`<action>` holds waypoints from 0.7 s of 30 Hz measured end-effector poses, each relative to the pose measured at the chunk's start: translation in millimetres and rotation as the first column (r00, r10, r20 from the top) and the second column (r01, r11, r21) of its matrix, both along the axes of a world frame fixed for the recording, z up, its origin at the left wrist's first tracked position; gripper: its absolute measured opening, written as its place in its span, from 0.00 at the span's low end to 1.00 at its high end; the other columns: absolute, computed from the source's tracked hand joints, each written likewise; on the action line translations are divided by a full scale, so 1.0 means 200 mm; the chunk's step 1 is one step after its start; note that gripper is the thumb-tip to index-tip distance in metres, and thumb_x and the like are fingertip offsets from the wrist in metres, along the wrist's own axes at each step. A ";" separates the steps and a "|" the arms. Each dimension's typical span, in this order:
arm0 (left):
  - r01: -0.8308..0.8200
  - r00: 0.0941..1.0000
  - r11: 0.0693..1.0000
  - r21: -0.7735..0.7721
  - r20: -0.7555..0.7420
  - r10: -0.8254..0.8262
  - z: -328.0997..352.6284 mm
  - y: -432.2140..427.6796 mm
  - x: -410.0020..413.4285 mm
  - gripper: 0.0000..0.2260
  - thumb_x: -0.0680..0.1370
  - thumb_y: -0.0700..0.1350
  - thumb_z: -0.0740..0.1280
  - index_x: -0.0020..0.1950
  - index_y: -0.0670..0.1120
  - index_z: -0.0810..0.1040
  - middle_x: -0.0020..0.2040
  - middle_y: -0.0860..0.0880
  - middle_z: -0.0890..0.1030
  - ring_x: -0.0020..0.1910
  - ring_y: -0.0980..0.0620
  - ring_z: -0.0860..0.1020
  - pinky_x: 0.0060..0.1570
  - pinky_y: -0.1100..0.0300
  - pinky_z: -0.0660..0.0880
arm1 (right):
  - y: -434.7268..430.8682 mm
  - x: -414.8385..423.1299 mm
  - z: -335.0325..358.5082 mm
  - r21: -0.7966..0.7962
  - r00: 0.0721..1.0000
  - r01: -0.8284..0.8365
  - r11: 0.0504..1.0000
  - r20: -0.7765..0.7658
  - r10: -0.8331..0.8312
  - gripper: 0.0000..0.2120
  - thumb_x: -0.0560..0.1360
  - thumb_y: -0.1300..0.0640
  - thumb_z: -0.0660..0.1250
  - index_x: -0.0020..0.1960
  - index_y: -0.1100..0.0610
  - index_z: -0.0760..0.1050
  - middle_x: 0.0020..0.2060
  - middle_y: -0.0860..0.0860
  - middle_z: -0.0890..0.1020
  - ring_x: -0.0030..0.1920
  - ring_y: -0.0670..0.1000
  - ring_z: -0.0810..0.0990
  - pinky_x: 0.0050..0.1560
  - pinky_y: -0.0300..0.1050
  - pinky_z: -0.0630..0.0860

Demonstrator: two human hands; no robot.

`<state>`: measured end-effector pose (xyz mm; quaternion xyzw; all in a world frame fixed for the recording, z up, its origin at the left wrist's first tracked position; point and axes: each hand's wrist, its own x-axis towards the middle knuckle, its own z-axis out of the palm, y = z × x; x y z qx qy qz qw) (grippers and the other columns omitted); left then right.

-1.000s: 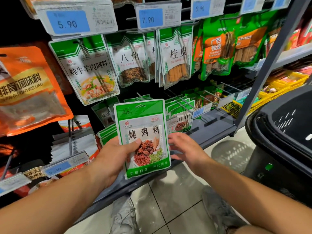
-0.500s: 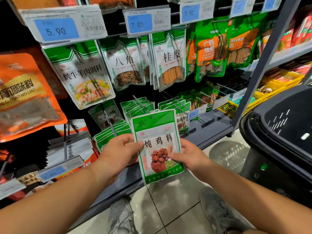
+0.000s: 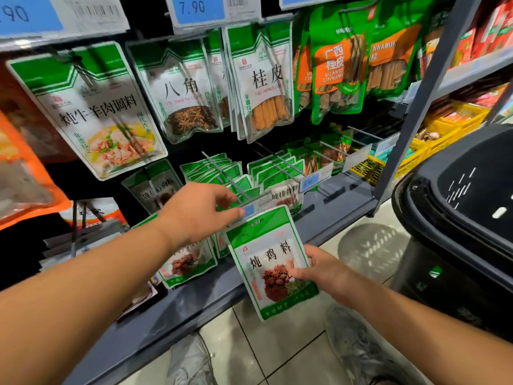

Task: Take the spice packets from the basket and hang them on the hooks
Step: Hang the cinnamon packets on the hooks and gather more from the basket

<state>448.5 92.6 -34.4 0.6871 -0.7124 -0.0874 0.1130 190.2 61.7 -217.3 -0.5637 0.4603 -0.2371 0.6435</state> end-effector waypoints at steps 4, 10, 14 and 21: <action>0.036 0.999 0.998 0.047 0.035 -0.038 -0.06 -0.08 0.03 0.11 0.78 0.57 0.71 0.42 0.52 0.84 0.39 0.55 0.85 0.39 0.55 0.81 0.44 0.58 0.78 | -0.04 0.06 -0.02 -0.036 0.999 -0.009 0.999 -0.035 0.008 0.15 0.70 0.49 0.77 0.57 0.47 0.82 0.51 0.49 0.88 0.53 0.54 0.86 0.60 0.57 0.81; 0.115 0.993 0.993 0.034 0.000 -0.116 -0.09 -0.12 0.08 0.15 0.78 0.54 0.72 0.35 0.48 0.83 0.32 0.53 0.83 0.34 0.54 0.80 0.37 0.62 0.74 | -0.03 0.11 -0.06 -0.052 0.995 -0.086 0.995 -0.047 0.084 0.24 0.67 0.41 0.77 0.60 0.50 0.81 0.52 0.52 0.87 0.52 0.52 0.85 0.60 0.58 0.81; 0.133 0.991 0.990 0.037 -0.035 -0.131 -0.09 -0.12 0.10 0.13 0.78 0.55 0.72 0.37 0.52 0.86 0.34 0.59 0.84 0.34 0.61 0.80 0.36 0.66 0.71 | -0.04 0.13 -0.06 -0.057 0.998 -0.068 0.996 -0.021 0.067 0.21 0.72 0.45 0.75 0.63 0.49 0.79 0.54 0.51 0.87 0.54 0.54 0.85 0.59 0.57 0.82; 0.138 0.985 0.990 0.033 -0.113 -0.133 -0.09 -0.13 0.11 0.10 0.77 0.54 0.74 0.39 0.52 0.88 0.36 0.62 0.84 0.37 0.67 0.80 0.38 0.68 0.72 | -0.07 0.15 -0.07 -0.019 0.999 -0.043 0.999 0.025 0.044 0.23 0.69 0.46 0.77 0.62 0.49 0.79 0.54 0.53 0.87 0.55 0.58 0.86 0.60 0.63 0.81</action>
